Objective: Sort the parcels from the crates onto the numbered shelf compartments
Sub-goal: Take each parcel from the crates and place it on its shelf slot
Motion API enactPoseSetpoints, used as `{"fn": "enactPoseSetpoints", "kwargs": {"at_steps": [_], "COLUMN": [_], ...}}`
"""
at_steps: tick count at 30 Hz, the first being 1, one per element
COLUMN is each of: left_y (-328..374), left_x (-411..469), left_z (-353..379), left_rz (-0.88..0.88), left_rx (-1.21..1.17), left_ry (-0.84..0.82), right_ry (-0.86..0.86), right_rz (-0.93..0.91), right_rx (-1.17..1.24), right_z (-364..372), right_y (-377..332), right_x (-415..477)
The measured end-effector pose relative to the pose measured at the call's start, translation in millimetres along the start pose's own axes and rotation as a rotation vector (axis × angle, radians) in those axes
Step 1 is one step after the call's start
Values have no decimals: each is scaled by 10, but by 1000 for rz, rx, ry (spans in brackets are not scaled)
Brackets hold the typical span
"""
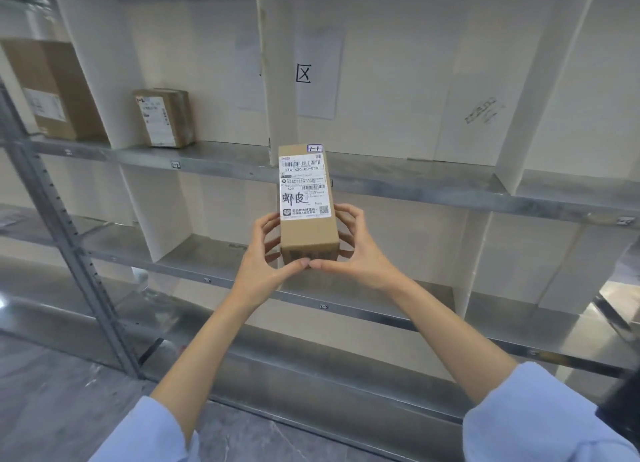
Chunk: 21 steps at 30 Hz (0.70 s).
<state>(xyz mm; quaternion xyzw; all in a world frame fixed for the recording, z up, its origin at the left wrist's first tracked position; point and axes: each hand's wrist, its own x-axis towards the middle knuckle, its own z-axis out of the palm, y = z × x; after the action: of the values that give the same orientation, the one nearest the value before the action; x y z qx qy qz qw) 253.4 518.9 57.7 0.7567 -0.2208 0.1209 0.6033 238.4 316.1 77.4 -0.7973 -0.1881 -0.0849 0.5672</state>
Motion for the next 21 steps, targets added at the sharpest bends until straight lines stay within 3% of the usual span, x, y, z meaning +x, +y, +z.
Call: {"fn": "enactPoseSetpoints", "kwargs": {"at_steps": [9,21], "left_y": [9,-122], "left_x": [6,-47], "left_z": [-49,-589], "left_rz": [-21,28], "left_rx": [-99,18], "left_ry": [29,182], "right_ry": [-38,-131], "right_rz": [1,-136], "right_rx": [7,46], "right_z": [52,553], "right_y": [-28,-67], "right_x": [107,513]}}
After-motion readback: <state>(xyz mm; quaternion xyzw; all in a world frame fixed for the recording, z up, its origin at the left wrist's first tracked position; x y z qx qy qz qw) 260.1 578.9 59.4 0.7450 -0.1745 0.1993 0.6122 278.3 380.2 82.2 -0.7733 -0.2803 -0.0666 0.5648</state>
